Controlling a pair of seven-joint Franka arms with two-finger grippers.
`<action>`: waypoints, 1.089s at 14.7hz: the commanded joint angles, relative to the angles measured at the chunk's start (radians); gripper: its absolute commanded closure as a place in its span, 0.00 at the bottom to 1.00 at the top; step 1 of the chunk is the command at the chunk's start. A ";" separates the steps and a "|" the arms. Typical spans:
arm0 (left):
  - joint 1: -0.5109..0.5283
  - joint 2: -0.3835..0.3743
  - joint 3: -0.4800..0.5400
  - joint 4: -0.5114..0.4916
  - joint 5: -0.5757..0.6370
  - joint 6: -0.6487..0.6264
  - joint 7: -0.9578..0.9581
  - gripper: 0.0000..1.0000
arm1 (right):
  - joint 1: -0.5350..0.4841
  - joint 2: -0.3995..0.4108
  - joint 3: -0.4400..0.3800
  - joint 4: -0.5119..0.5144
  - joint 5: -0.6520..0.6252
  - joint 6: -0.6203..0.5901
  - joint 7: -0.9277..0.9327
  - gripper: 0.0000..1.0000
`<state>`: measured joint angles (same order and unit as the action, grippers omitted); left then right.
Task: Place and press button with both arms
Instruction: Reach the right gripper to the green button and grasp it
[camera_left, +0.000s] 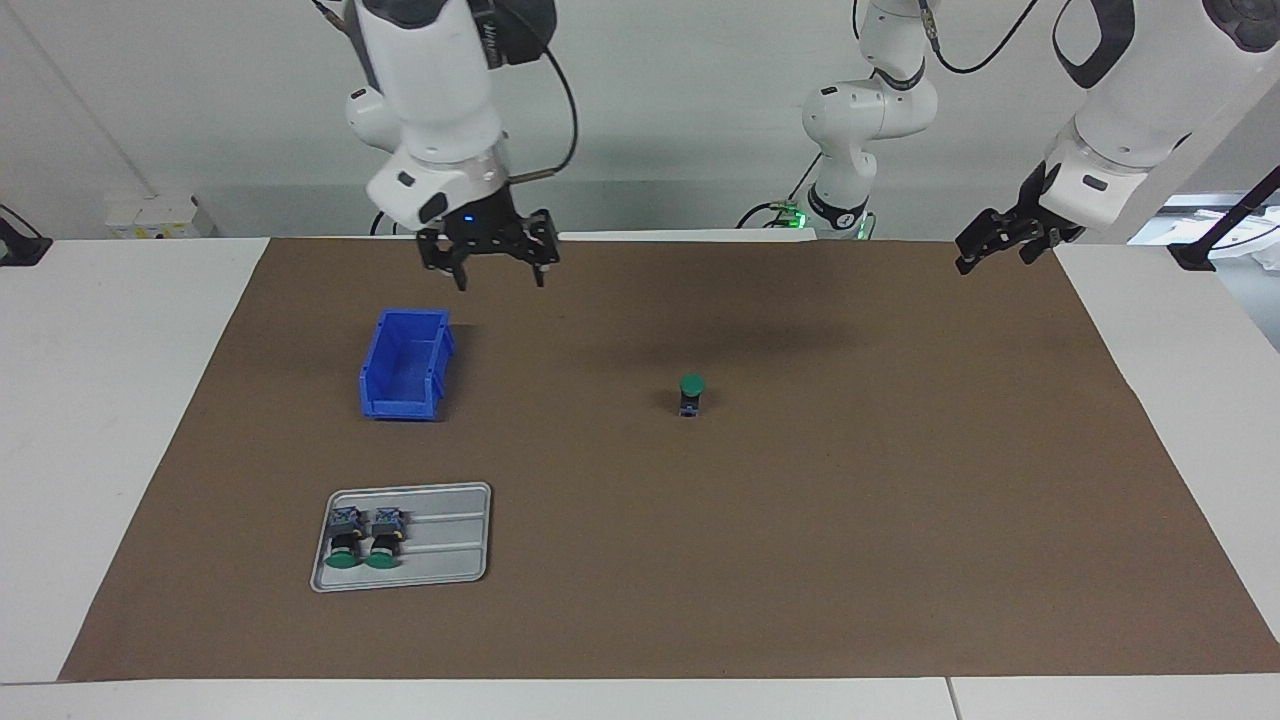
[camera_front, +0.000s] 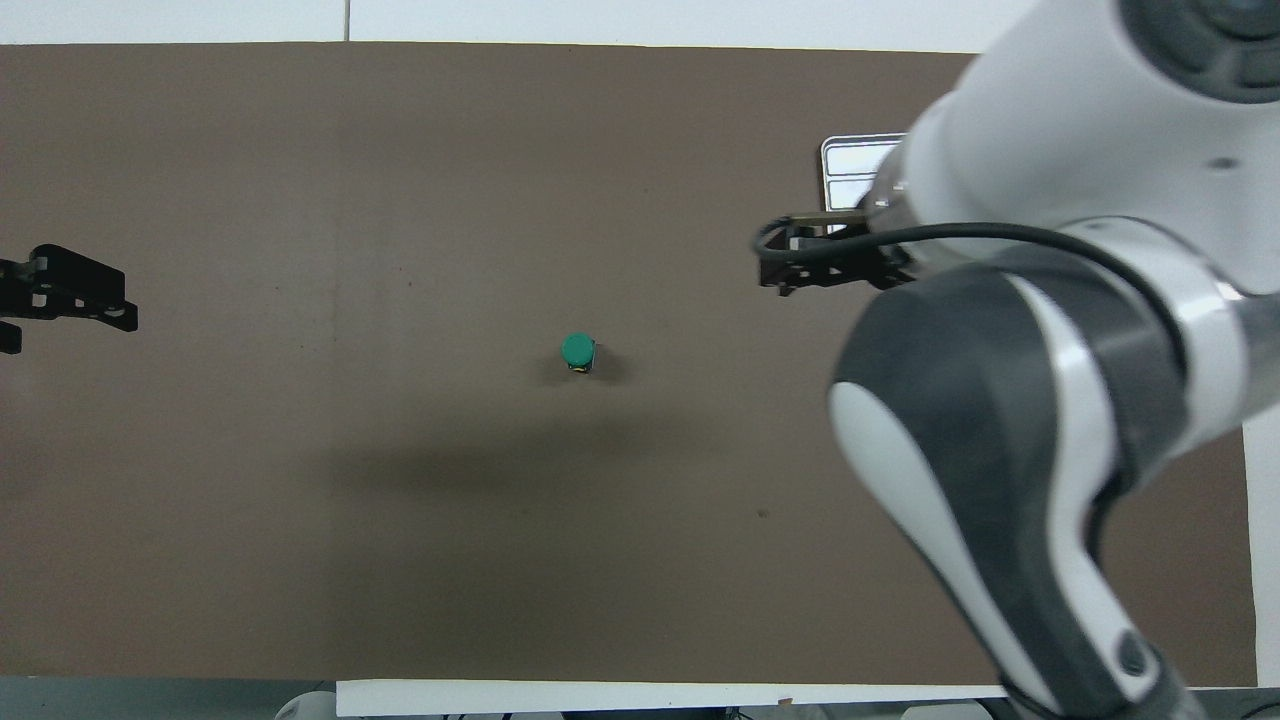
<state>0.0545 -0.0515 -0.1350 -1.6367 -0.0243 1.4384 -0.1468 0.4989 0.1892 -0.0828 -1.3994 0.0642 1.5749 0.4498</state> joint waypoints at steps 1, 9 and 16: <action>0.007 -0.013 -0.003 0.003 0.050 -0.016 0.070 0.01 | 0.045 0.215 0.030 0.227 0.023 0.015 0.165 0.01; 0.007 -0.013 -0.001 0.000 0.050 -0.019 0.061 0.01 | 0.194 0.392 0.035 0.151 -0.030 0.355 0.363 0.01; 0.008 -0.013 0.000 -0.002 0.050 -0.019 0.064 0.01 | 0.224 0.365 0.038 -0.062 -0.029 0.467 0.365 0.01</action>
<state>0.0592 -0.0521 -0.1351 -1.6366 0.0099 1.4372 -0.0930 0.7158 0.5984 -0.0488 -1.3798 0.0476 2.0033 0.8045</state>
